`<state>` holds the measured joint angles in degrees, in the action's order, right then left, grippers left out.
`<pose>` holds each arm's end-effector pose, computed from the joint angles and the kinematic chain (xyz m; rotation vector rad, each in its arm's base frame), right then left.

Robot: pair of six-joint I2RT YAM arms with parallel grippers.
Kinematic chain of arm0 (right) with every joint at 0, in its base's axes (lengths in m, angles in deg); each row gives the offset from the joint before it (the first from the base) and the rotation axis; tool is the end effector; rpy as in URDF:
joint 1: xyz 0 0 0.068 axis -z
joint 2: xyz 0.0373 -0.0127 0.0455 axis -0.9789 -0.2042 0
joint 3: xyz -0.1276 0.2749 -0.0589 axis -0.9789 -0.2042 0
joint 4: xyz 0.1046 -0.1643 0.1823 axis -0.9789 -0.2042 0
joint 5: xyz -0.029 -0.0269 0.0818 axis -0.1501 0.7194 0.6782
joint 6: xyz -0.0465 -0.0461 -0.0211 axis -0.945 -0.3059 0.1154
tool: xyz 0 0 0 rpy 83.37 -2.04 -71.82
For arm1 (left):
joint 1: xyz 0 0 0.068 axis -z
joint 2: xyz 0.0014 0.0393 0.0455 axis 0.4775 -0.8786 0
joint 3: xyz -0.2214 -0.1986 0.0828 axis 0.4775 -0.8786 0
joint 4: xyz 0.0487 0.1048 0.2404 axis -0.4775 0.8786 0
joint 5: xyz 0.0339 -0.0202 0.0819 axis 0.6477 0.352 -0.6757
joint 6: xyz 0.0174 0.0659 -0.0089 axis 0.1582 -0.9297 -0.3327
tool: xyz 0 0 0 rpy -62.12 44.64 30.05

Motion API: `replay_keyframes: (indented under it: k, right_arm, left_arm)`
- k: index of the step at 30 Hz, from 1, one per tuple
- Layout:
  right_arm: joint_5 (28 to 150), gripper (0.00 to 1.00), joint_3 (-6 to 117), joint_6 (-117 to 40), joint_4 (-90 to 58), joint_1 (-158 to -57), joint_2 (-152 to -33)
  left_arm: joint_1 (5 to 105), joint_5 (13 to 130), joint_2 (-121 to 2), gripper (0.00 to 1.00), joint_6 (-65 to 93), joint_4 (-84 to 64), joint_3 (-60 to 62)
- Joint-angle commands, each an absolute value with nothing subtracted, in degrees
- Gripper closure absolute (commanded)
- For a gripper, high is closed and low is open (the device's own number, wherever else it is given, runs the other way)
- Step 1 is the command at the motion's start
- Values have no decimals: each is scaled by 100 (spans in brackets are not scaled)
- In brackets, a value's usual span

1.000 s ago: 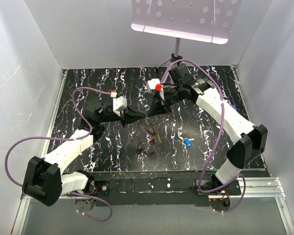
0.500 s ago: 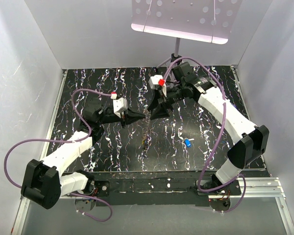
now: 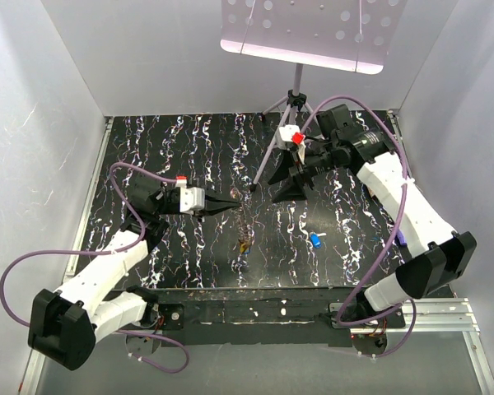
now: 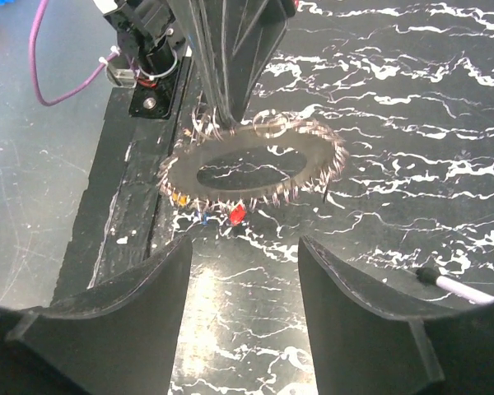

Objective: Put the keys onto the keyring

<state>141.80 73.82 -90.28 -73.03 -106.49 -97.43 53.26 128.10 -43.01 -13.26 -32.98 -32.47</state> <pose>0.2461 0.1876 0.4311 -1.6052 1.3959 1.0939 0.1770 -0.1370 0.3503 1.3219 0.9268 -0.9556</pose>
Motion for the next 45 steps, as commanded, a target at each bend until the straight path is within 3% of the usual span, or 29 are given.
replay_keyframes:
  k: [1, 9, 14, 17, 21, 25, 28, 39, 45]
  right_arm:
    - [14205, 37, 7097, -9082, -7367, -10625, -9408]
    - [14055, 37, 6701, -8897, -7104, -10617, -8960]
    - [13968, 36, 6359, -8766, -7007, -10617, -8599]
    - [13758, 35, 6157, -8433, -6779, -10617, -8380]
    - [12539, 13, 5490, -6933, -5726, -10599, -8116]
    - [13112, 13, 5759, -6718, -6538, -10196, -8527]
    - [13694, 15, 5691, -6525, -6752, -9827, -8538]
    - [13537, 18, 4979, -6314, -6568, -9624, -7975]
    - [13765, 19, 4741, -6286, -6479, -9501, -7852]
  left_arm:
    - [5349, 13357, -4107, 100, -852, -4103, -3148]
    - [5349, 13261, -4519, 100, 2328, -7511, -3482]
    - [5349, 12988, -4722, 100, 3720, -8368, -3438]
    - [5349, 12944, -4608, 100, 3555, -7870, -3412]
    - [5349, 12865, -4406, 100, 2573, -5887, -3106]
    - [5340, 12469, -4589, 100, 2210, -3267, -2210]
    - [5340, 12531, -4783, 100, 2857, -3261, -2015]
    - [5348, 12346, -4503, 100, 3914, -3252, -2102]
    - [5340, 12723, -4142, 100, 2407, -2746, -2243]
